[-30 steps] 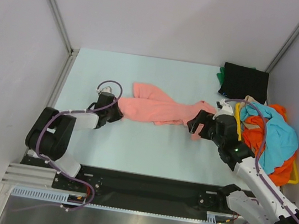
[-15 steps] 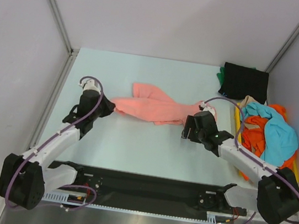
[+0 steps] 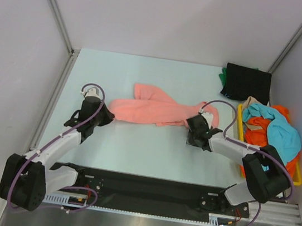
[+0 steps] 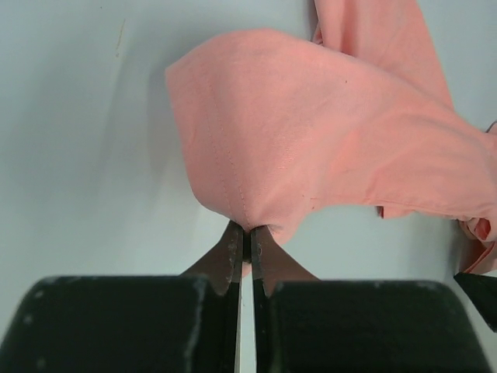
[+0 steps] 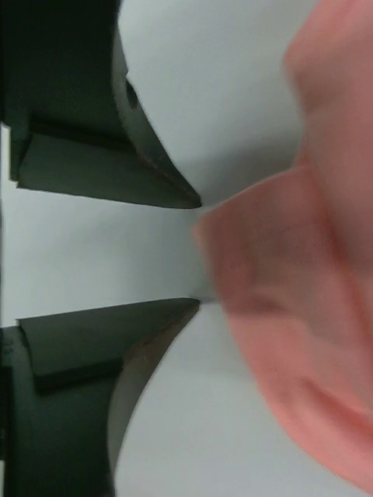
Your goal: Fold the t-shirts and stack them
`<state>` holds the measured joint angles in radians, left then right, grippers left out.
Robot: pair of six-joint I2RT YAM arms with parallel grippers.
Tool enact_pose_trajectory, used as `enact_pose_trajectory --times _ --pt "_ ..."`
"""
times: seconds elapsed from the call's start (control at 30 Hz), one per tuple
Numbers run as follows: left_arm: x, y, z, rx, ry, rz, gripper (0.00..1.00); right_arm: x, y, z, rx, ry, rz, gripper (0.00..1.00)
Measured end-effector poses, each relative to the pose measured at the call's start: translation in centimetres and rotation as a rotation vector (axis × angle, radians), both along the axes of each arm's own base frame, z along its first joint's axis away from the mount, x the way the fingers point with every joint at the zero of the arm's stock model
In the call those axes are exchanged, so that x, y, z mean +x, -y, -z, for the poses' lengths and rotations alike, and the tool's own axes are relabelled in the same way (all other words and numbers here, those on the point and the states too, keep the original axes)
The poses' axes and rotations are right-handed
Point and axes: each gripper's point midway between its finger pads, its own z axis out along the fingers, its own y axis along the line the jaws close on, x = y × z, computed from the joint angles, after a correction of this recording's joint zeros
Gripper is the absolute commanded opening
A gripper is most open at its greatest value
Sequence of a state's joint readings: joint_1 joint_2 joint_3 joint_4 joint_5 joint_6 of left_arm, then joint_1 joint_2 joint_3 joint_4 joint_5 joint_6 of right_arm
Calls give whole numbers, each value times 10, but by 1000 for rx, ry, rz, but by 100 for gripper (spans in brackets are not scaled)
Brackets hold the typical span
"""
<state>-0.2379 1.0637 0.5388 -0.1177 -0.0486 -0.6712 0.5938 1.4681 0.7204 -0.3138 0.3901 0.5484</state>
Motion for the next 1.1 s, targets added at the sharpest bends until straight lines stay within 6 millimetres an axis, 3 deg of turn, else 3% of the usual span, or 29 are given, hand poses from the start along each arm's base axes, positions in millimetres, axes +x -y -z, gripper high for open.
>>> enact_pose_trajectory --times 0.03,0.13,0.2,0.3,0.5,0.6,0.73,0.8,0.83,0.93,1.1 --pt "0 0 0 0 0 -1 0 2 1 4 -13 -3 10 42" --pt "0 -1 0 0 0 -2 0 11 -1 3 -26 16 8 25" --pt "0 -2 -2 -1 4 -4 0 13 1 4 -35 20 12 20" --pt "0 -3 -6 -4 19 -8 0 16 3 3 -48 27 10 0" --pt "-5 -6 -13 6 22 -1 0 22 11 -6 -70 46 19 0" --pt "-9 -7 -28 11 35 5 0 19 18 -33 -71 88 23 0" --pt "-12 -9 -84 4 145 12 0 25 26 -125 -18 279 44 0" --pt "-16 -11 -122 1 220 16 0 27 32 -189 27 416 63 0" --pt "-18 -12 -139 0 253 16 0 24 37 -225 52 492 75 0" --pt "-30 -18 -195 9 359 14 0 5 56 -304 108 675 91 0" --pt "-63 -38 -295 46 551 -26 0 -42 88 -386 147 896 55 0"
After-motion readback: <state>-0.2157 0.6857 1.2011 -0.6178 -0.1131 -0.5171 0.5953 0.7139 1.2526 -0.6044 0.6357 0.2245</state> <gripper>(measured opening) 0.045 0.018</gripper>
